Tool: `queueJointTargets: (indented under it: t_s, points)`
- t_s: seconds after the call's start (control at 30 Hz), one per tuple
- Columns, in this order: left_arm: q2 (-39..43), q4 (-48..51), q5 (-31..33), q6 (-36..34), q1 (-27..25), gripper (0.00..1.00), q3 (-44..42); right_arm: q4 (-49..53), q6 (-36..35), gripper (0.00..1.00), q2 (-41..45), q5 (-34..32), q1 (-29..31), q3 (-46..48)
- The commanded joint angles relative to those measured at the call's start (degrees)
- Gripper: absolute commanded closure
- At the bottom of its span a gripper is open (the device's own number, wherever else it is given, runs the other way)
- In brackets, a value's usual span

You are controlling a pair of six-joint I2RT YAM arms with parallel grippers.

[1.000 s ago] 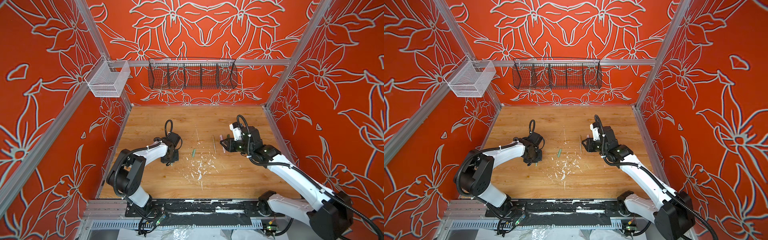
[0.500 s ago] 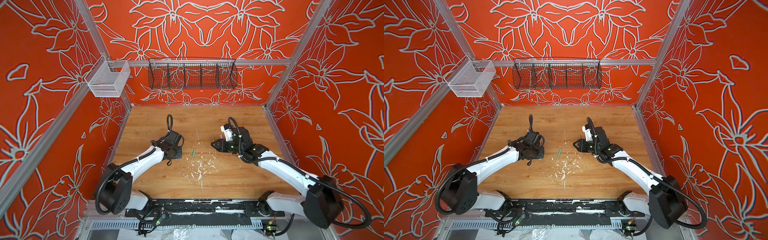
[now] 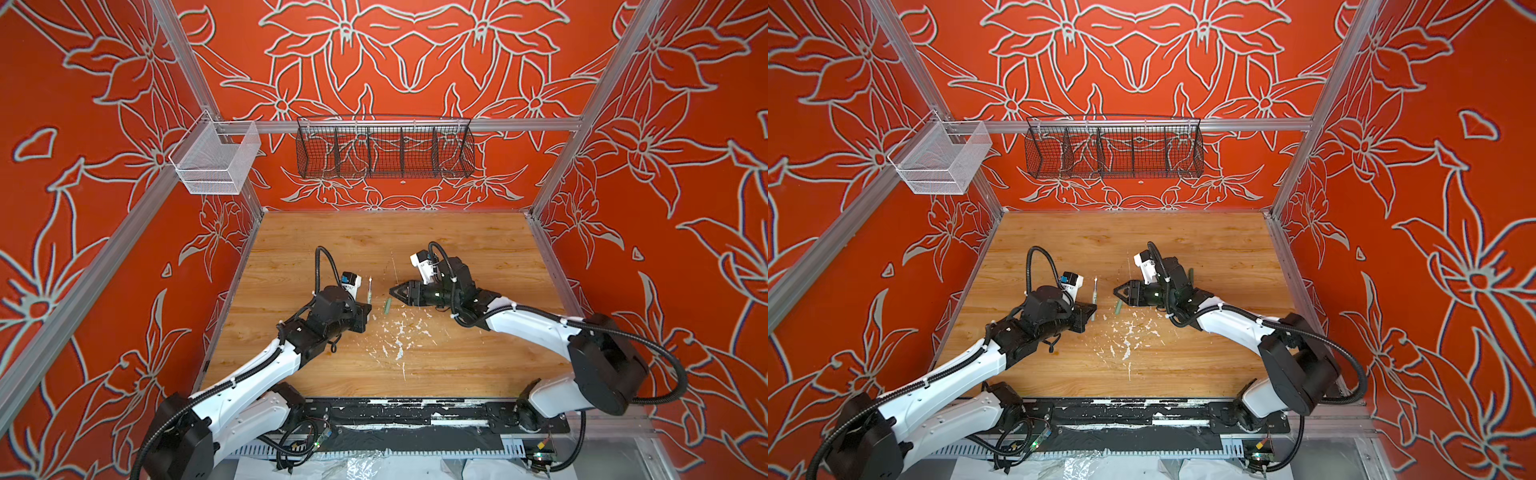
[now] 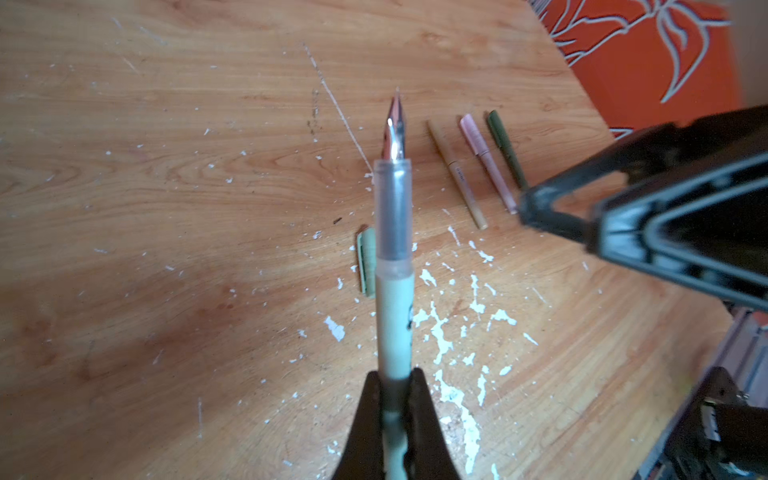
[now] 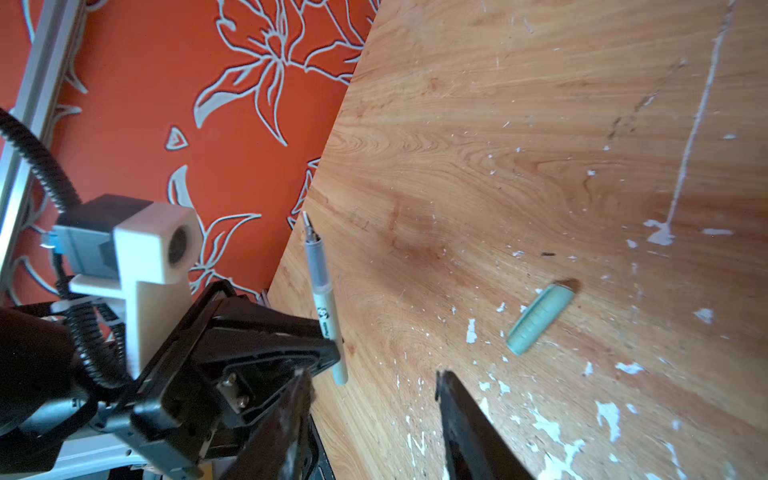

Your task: Insert the pens into the pen caps

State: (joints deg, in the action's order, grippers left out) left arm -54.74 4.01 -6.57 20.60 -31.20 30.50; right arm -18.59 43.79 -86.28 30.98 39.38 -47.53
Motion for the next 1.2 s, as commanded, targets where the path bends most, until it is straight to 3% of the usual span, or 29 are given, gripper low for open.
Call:
queueJointTargets:
  t_s: [0.0,0.6,0.83,0.93,1.1,1.17]
  points:
    - [0.86,-3.75,-3.66,0.06,-0.14,0.97,0.07,-6.46,2.71,0.49,-2.56,3.08,1.52,-3.18]
    - [0.53,-2.35,-6.48,-0.21,-0.13,0.99,1.8,-6.42,3.11,0.63,-7.7,3.5,4.34,-8.27]
    - [1.17,-2.0,-6.38,0.26,-0.09,0.98,1.71,-5.09,2.35,0.81,-7.38,3.71,5.14,-8.81]
    - [0.77,-2.58,-7.72,0.21,-0.09,0.91,1.91,-5.17,2.64,0.87,-6.93,3.4,5.35,-8.59]
    - [-0.28,-2.15,-8.86,-0.17,-0.09,0.57,2.93,-5.07,3.05,0.9,-5.31,1.19,5.44,-7.67]
    - [-0.48,-2.18,-8.56,-0.15,-0.09,0.54,2.64,-5.13,3.15,0.9,-4.61,0.53,5.41,-7.42]
